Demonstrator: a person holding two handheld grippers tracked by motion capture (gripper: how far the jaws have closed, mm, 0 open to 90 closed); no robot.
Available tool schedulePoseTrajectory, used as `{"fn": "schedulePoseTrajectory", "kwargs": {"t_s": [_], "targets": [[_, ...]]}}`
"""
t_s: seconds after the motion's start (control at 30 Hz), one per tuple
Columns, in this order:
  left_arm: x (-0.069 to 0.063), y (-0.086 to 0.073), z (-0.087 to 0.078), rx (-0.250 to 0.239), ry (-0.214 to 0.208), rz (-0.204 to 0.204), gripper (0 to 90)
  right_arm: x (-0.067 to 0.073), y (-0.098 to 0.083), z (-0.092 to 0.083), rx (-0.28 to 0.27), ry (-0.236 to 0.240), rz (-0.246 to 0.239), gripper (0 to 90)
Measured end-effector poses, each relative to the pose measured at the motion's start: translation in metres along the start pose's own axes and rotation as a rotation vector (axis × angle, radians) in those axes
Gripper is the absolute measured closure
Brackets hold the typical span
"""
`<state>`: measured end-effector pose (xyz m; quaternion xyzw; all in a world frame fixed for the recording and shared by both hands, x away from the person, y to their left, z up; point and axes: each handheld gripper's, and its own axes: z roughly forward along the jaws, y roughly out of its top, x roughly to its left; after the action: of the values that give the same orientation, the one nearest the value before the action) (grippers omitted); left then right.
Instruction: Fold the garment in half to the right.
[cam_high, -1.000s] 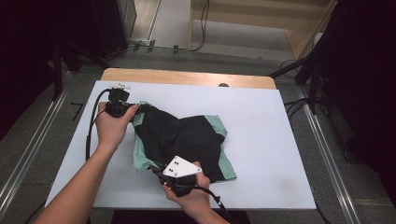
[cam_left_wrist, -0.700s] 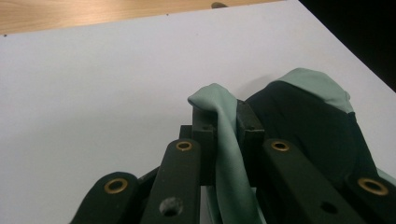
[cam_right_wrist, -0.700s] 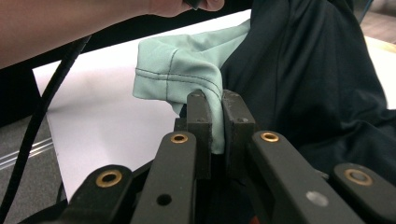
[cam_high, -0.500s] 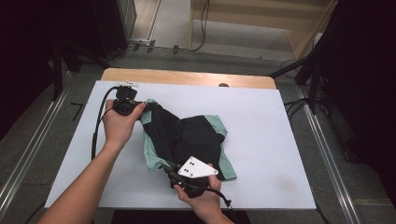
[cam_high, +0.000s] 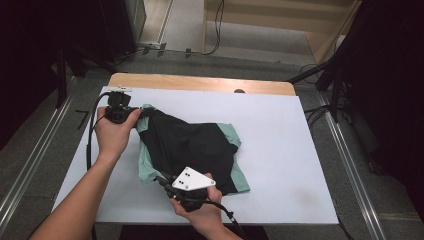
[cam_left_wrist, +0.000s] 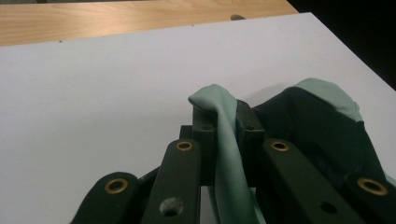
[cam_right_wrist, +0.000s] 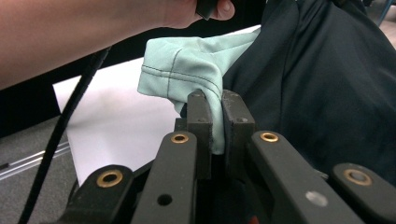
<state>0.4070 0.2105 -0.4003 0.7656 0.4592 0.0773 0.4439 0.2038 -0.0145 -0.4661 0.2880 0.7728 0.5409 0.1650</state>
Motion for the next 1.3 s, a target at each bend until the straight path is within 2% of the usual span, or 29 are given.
{"fn": "schedulePoseTrajectory", "kwargs": {"t_s": [0.17,0.33,0.73,0.9,1.3], "targets": [[0.004,0.000,-0.012,-0.010,0.016,0.001,81.7,0.006,0.006,0.009,-0.006,0.022,-0.006,82.5],[0.002,0.001,-0.010,-0.003,0.011,-0.005,81.7,0.006,0.005,0.006,-0.011,0.016,0.006,82.5],[-0.033,0.015,0.024,0.029,-0.015,0.041,81.6,-0.021,-0.013,-0.028,-0.036,-0.060,0.078,82.4],[-0.048,0.024,0.039,0.040,-0.031,0.062,81.5,-0.031,-0.020,-0.042,-0.043,-0.096,0.093,82.4],[-0.078,0.033,0.076,0.067,-0.075,0.085,81.5,-0.053,-0.040,-0.068,-0.043,-0.167,0.151,82.3]]}}
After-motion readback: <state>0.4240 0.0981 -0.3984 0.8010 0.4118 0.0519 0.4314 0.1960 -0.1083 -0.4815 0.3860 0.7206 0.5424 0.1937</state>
